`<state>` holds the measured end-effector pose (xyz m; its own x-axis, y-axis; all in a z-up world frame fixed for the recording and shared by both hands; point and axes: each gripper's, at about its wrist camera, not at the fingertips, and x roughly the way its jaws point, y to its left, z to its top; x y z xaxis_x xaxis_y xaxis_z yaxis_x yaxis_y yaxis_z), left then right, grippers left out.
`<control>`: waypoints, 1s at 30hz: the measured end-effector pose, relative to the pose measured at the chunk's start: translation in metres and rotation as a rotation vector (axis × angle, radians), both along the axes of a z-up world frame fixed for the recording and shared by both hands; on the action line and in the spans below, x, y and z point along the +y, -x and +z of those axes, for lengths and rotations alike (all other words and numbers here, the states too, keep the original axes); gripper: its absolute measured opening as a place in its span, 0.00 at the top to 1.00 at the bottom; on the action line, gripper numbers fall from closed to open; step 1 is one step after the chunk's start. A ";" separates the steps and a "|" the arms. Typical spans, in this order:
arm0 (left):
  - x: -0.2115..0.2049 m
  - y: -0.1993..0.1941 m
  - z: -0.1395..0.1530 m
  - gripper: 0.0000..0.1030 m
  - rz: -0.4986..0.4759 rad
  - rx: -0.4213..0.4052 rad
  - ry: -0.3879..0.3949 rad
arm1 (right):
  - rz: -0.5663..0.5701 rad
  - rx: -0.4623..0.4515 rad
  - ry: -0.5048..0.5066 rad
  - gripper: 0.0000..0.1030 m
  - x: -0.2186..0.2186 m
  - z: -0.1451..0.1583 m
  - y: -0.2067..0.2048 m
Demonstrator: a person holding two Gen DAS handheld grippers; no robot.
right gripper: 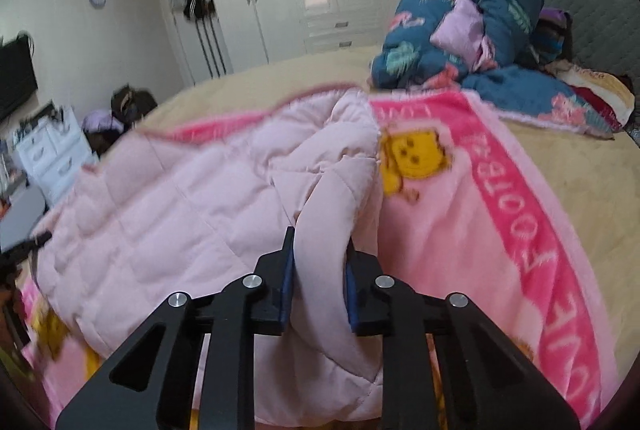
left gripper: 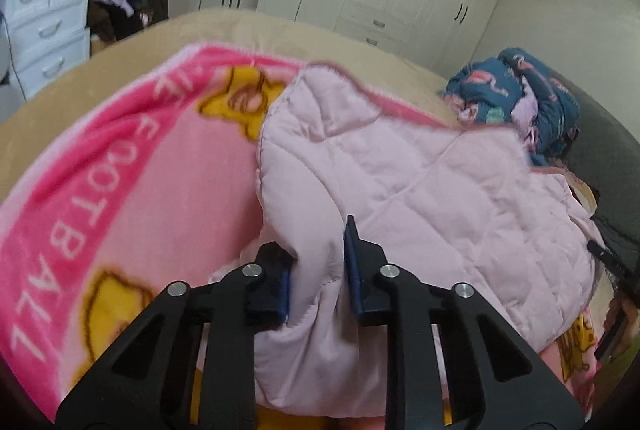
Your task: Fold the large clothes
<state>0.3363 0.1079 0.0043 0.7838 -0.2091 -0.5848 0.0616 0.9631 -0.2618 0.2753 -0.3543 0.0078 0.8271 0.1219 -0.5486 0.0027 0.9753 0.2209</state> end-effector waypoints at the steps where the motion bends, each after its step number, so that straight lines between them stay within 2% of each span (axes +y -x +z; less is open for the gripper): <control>1: -0.002 -0.003 0.007 0.87 0.006 -0.019 -0.004 | -0.005 -0.012 -0.004 0.82 0.000 0.006 -0.002; 6: -0.012 -0.025 0.026 0.88 0.027 -0.036 -0.040 | -0.025 -0.026 0.000 0.82 -0.003 0.024 -0.031; 8: -0.020 -0.039 0.031 0.88 0.030 -0.035 -0.083 | -0.037 -0.009 0.019 0.82 -0.004 0.023 -0.044; 12: -0.032 -0.066 0.034 0.88 0.033 -0.014 -0.148 | -0.075 0.032 0.008 0.82 -0.011 0.011 -0.062; 15: -0.040 -0.086 0.024 0.88 0.039 0.027 -0.194 | -0.090 0.094 0.012 0.82 -0.014 -0.007 -0.074; 17: -0.039 -0.094 0.015 0.88 0.046 0.057 -0.201 | -0.095 0.145 -0.015 0.82 -0.019 -0.022 -0.082; 22: -0.034 -0.103 -0.003 0.87 0.062 0.102 -0.197 | -0.088 0.198 0.005 0.82 -0.015 -0.041 -0.091; 26: -0.035 -0.103 -0.009 0.85 0.069 0.110 -0.200 | -0.096 0.243 0.004 0.80 -0.015 -0.055 -0.096; 30: -0.034 -0.100 -0.010 0.84 0.072 0.113 -0.197 | -0.109 0.247 -0.014 0.78 -0.018 -0.063 -0.094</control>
<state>0.4368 0.0736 -0.0055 0.7200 -0.0281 -0.6934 -0.0284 0.9972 -0.0699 0.3691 -0.3722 -0.0554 0.6769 0.0485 -0.7344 0.1631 0.9631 0.2140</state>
